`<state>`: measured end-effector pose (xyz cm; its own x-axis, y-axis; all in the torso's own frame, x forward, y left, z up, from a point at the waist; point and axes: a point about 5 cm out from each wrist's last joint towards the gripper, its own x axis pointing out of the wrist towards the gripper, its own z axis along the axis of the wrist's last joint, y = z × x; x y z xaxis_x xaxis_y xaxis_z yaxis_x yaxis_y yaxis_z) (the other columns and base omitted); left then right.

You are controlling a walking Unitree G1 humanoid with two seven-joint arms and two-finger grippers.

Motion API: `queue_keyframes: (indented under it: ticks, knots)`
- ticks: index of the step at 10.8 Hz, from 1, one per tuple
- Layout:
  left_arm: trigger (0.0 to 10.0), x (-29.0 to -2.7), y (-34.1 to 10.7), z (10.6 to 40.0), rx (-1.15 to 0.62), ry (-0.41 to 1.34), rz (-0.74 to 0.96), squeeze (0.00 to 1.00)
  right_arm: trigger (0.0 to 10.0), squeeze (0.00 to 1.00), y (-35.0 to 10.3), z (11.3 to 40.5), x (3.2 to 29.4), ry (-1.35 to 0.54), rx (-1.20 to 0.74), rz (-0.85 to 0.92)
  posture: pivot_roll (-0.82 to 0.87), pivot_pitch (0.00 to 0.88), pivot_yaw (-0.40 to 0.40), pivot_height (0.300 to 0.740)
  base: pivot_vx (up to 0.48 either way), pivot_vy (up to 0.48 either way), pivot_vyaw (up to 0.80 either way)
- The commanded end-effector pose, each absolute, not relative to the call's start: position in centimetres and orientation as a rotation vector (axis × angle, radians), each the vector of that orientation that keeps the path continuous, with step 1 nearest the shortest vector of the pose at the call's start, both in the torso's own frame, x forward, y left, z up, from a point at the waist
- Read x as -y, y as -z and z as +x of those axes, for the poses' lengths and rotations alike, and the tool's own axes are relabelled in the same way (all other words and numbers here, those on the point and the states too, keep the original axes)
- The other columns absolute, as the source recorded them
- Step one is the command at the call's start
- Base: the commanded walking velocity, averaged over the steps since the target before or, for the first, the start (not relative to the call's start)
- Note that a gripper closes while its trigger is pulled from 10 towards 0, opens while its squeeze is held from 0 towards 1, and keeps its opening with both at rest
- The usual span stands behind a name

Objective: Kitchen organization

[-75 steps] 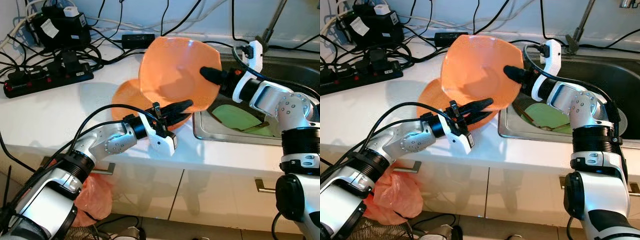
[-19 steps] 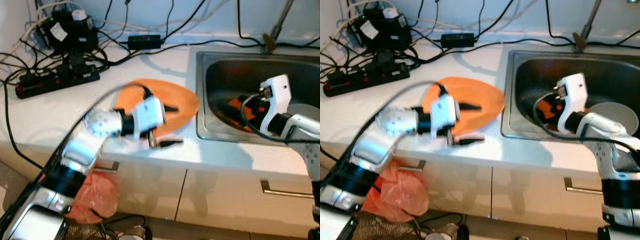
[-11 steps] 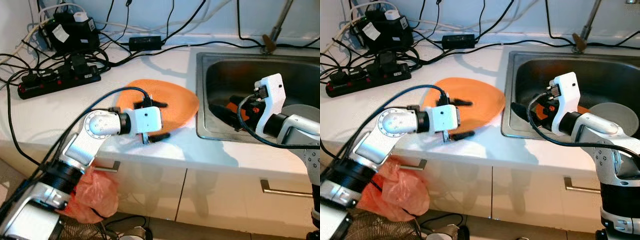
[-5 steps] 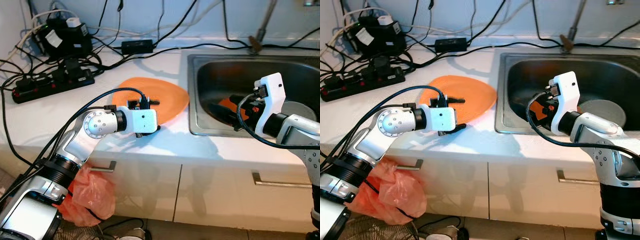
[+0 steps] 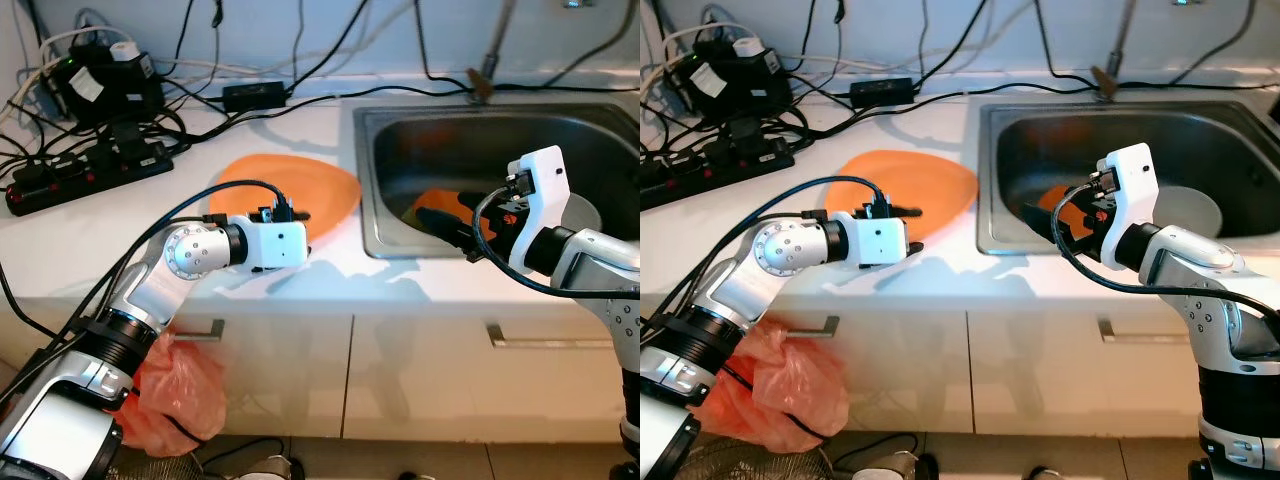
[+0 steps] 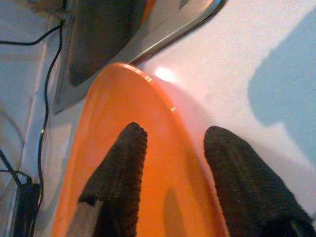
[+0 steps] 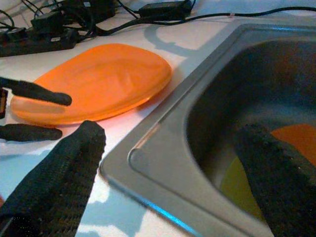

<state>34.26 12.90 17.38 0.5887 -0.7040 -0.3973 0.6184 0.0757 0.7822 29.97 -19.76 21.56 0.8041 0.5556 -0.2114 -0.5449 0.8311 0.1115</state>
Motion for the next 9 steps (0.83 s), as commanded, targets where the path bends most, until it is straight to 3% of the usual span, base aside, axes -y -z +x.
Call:
queue_keyframes:
  ticks: [1,2,4,6,9]
  knots:
    - [0.0,-13.0,-16.8,34.2,0.063,1.013,1.135,0.0,10.0,1.0,-21.6,29.9,19.8,-0.581,-0.236,0.059,0.08,0.054,0.088,0.74,0.0,0.0,0.0]
    - [0.0,-12.8,-17.0,34.3,0.086,0.996,1.11,0.0,10.0,1.0,-21.4,29.9,19.8,-0.579,-0.24,0.061,0.08,0.056,0.087,0.74,0.0,0.0,0.0]
    - [10.0,-11.7,-17.7,34.4,0.141,0.955,0.983,0.0,10.0,1.0,-20.9,29.9,19.8,-0.569,-0.25,0.076,0.08,0.059,0.087,0.74,0.0,0.0,0.0]
    - [10.0,-11.3,-17.4,34.2,0.131,0.966,0.941,0.0,10.0,1.0,-20.5,29.9,19.6,-0.568,-0.256,0.084,0.08,0.059,0.087,0.74,0.412,0.0,0.0]
    - [10.0,-11.3,-17.3,34.2,0.16,0.948,0.963,0.0,10.0,1.0,-20.5,30.0,19.7,-0.562,-0.251,0.087,0.07,0.055,0.082,0.74,0.0,0.0,0.0]
